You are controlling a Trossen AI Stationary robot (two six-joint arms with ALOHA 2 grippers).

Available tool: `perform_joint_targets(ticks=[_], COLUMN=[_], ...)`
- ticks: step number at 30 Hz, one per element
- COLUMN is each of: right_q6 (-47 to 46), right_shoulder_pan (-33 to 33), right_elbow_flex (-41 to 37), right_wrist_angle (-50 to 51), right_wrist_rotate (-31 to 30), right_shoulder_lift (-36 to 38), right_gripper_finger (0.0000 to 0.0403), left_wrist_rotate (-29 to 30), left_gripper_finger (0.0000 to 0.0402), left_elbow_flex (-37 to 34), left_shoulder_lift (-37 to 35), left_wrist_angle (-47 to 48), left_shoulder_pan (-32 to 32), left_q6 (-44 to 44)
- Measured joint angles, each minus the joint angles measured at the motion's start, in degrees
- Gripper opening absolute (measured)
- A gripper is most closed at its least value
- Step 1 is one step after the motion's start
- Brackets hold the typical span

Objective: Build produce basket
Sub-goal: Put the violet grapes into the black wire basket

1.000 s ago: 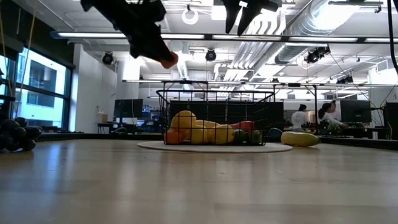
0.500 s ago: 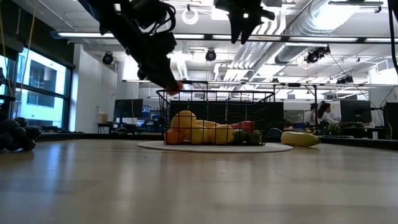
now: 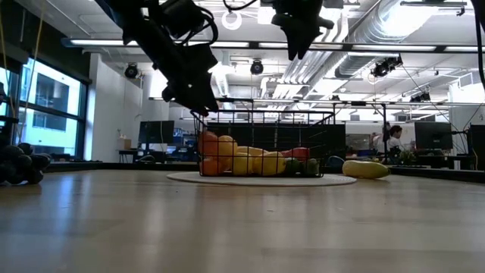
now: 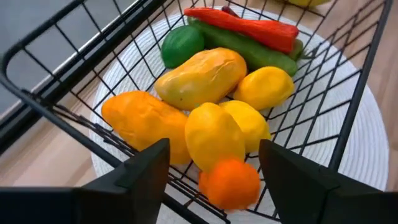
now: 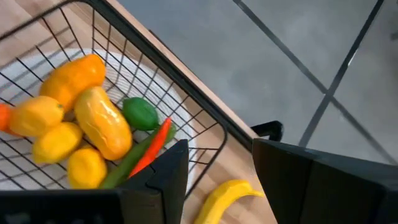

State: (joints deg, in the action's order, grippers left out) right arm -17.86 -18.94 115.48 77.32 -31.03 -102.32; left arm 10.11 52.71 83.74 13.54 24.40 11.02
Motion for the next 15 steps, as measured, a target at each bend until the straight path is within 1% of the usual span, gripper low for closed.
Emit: perform_joint_targets(ticks=[3, 7, 12, 15], right_q6=[2.6, 5.3, 7.3, 7.9], right_shoulder_pan=[-0.7, -1.5, -1.7, -1.7], right_elbow_flex=[0.0, 0.0, 0.0, 0.0], right_wrist_angle=[0.0, 0.0, 0.0, 0.1], right_wrist_rotate=[0.0, 0.0, 0.0, 0.0], right_shoulder_lift=[0.0, 0.0, 0.0, 0.0], right_gripper_finger=[0.0161, 0.0161, 0.0161, 0.0161], left_wrist_rotate=[0.0, 0.0, -0.7, -1.9], left_gripper_finger=[0.0241, 0.024, 0.0239, 0.0239], left_elbow_flex=[0.7, 4.8, 11.6, 13.9], left_shoulder_lift=[0.0, -0.5, -0.7, -1.9], left_wrist_angle=[1.1, 6.3, 18.0, 23.4], left_shoulder_pan=[0.0, 0.0, 0.0, -0.2], left_q6=[3.0, 3.9, 5.0, 6.5])
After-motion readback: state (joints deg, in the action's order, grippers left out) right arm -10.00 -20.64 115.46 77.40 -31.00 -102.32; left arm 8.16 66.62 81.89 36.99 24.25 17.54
